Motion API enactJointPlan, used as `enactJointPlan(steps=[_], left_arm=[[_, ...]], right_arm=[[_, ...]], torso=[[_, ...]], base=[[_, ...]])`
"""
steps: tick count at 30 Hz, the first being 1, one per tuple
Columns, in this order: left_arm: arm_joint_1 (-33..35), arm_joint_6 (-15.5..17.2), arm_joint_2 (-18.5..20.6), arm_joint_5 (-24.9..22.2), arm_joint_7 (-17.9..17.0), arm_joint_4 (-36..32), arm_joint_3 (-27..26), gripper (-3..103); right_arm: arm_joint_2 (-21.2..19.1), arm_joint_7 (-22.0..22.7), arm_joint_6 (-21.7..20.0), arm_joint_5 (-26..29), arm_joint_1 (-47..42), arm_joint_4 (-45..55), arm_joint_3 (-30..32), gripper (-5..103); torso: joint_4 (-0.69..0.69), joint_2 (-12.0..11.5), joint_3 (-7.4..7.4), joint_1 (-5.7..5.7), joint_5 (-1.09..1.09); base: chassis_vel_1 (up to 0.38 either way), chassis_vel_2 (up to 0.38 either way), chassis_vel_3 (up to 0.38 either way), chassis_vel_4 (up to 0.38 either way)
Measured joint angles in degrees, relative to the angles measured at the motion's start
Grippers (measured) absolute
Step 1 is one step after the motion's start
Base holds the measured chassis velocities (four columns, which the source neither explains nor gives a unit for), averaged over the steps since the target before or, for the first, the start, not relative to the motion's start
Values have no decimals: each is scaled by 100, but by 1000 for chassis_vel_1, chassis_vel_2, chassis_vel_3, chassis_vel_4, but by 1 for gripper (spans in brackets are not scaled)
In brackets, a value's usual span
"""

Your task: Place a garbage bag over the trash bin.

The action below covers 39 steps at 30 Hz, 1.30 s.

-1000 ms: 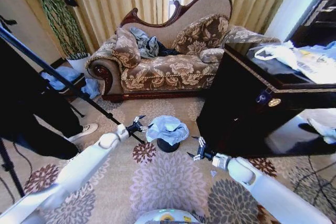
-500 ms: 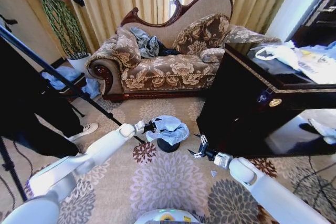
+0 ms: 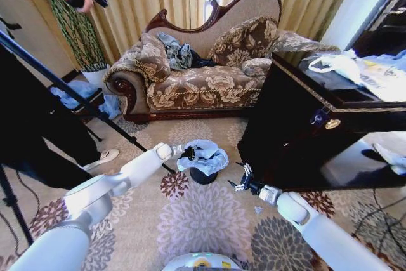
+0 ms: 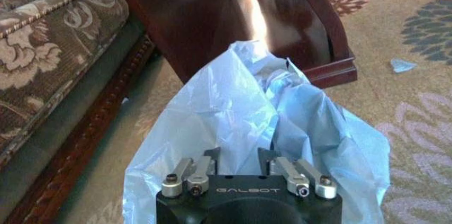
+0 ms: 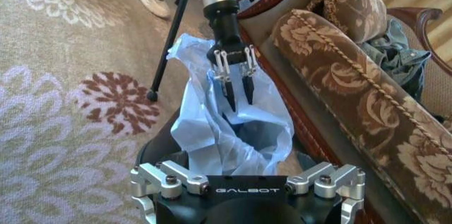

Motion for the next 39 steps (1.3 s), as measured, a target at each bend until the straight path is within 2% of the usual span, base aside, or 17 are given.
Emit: enactJointPlan(steps=[2,4,6,7,10,14,17,18,21,22,24,26,30,35,39], left_arm=[[17,-34,-42,4,-54,65,-82,29],[28,-51,-65,-13,-101,115,-125,29],[38,-118,-111,-31,-152,230,-196,18],[38,-118,-111,-31,-152,230,-196,18],[65,-231,-152,-49,-289,388,-315,3],[93,-314,-169,-306,-501,501,-439,0],[99,-334,-264,-1166,-671,748,-681,0],[99,-334,-264,-1166,-671,748,-681,0],[54,-253,-357,-2237,-647,1045,-907,0],[54,-253,-357,-2237,-647,1045,-907,0],[46,-18,-385,-2904,-546,1131,-1038,0],[55,185,-426,-3320,-445,1242,-1151,0],[128,356,-540,-3687,-339,1464,-1361,0],[157,421,-680,-3742,-382,1672,-1543,0],[199,583,-918,-3605,-730,1879,-2003,0]], right_arm=[[-4,-2,30,0,-60,-6,45,100],[-4,-2,45,0,-98,-7,72,100],[-6,-2,62,0,-139,-7,91,100],[-6,-2,62,0,-139,-7,91,100],[-1,-4,87,1,-168,-2,100,100],[18,8,157,1,-202,2,101,100],[24,27,191,10,-261,85,97,100],[24,27,191,10,-261,85,97,100],[24,47,258,19,-282,158,47,100],[24,47,258,19,-282,158,47,100],[46,78,304,31,-283,219,5,100],[66,112,329,42,-283,289,-59,100],[110,171,402,40,-321,377,-140,100],[122,226,468,31,-435,459,-142,100],[116,335,550,34,-583,615,-117,100]], torso=[[0,0,0,0,0],[0,0,0,0,1],[0,0,0,0,0],[0,0,0,0,0],[0,0,0,0,0],[1,0,0,0,0],[0,0,0,0,0],[0,0,0,0,0],[0,0,0,0,0],[0,0,0,0,0],[0,0,0,0,0],[0,0,0,0,0],[1,0,0,0,-1],[0,0,0,0,0],[-1,0,0,0,0]], base=[[0,0,0,0],[0,0,0,0],[0,0,0,0],[0,0,0,0],[0,0,0,0],[0,0,0,0],[0,0,0,0],[0,0,0,0],[0,0,0,0],[0,0,0,0],[0,0,0,0],[0,0,0,0],[0,0,0,0],[0,0,0,0],[0,0,0,0]])
